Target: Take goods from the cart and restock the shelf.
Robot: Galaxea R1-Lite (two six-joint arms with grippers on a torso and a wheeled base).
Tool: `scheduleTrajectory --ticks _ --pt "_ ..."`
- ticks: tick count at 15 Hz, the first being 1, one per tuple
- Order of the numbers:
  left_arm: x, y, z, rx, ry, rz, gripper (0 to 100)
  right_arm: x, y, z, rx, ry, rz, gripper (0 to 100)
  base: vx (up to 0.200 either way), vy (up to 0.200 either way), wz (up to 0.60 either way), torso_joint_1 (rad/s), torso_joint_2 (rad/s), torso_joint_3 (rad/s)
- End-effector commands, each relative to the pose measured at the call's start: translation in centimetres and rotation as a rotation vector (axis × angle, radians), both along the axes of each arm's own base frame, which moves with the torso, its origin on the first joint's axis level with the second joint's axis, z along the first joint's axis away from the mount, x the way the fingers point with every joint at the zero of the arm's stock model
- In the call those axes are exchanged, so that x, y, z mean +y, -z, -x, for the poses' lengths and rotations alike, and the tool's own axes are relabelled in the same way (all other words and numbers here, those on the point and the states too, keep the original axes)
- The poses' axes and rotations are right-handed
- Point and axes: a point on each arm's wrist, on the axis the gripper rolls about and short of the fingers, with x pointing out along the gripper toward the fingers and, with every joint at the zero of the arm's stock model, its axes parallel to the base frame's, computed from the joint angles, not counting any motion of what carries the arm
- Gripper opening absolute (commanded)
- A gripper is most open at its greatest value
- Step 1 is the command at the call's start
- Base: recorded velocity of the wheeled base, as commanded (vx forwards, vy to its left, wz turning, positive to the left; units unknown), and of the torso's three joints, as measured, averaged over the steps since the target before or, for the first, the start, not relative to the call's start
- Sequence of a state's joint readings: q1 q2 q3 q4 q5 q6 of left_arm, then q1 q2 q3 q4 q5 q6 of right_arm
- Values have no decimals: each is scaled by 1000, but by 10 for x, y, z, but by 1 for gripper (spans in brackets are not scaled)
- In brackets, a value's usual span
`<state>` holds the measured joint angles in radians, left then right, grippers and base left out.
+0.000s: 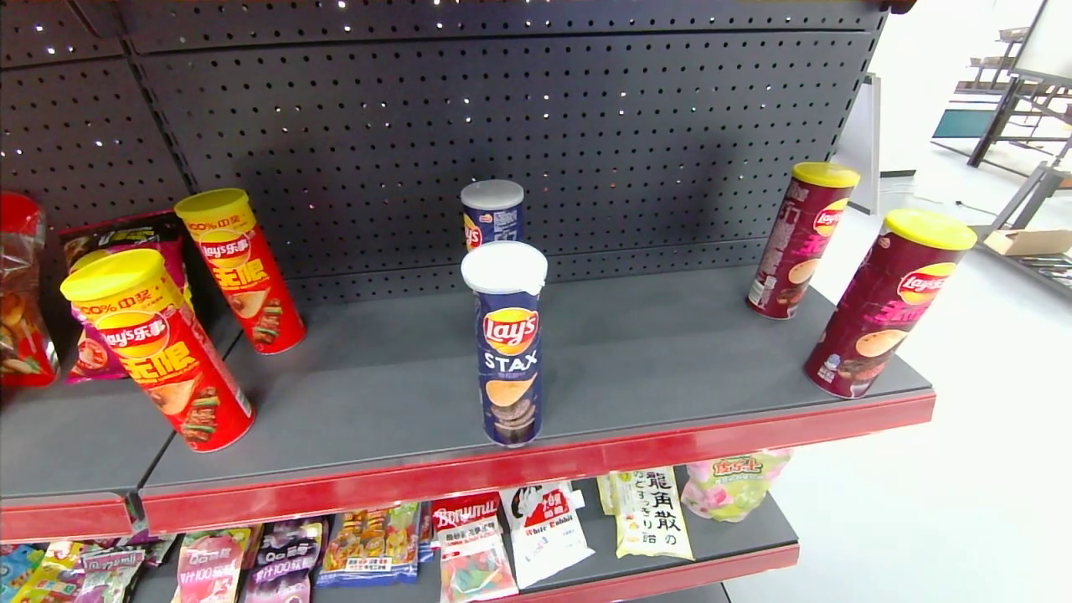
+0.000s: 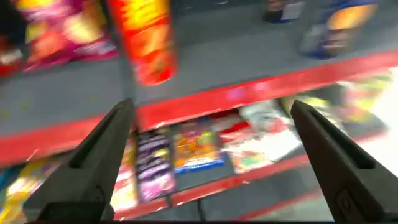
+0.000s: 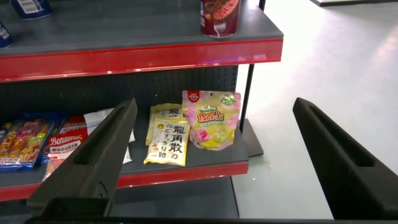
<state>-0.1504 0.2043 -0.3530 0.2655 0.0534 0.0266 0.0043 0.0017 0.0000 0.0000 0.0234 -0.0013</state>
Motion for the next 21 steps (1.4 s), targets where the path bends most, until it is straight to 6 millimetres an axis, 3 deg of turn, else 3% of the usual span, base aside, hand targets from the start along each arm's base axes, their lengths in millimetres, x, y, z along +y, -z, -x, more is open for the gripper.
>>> scheduleTrajectory --ticks 1,6,14,15,19,21 --pt "3 24 7 -32 -107 23 100 0 0 0 0 -1 0 100 0 0 0 0 0 0" --pt "3 65 -12 -17 -223 60 100 0 0 0 1 0 5 100 0 0 360 0 1 1" --pt "0 67 -14 -40 -83 112 100 0 0 0 0 0 -1 100 0 0 75 0 0 0" --pt "-3 69 -15 -42 10 109 100 0 0 0 0 0 -3 100 0 0 0 0 0 0" --pt "-3 72 -15 -15 43 43 100 0 -1 0 -9 -2 -7 100 0 0 0 0 0 0" --pt "-3 72 -15 -15 43 40 100 1 -62 7 -137 -120 -69 100 0 0 0 0 0 0"
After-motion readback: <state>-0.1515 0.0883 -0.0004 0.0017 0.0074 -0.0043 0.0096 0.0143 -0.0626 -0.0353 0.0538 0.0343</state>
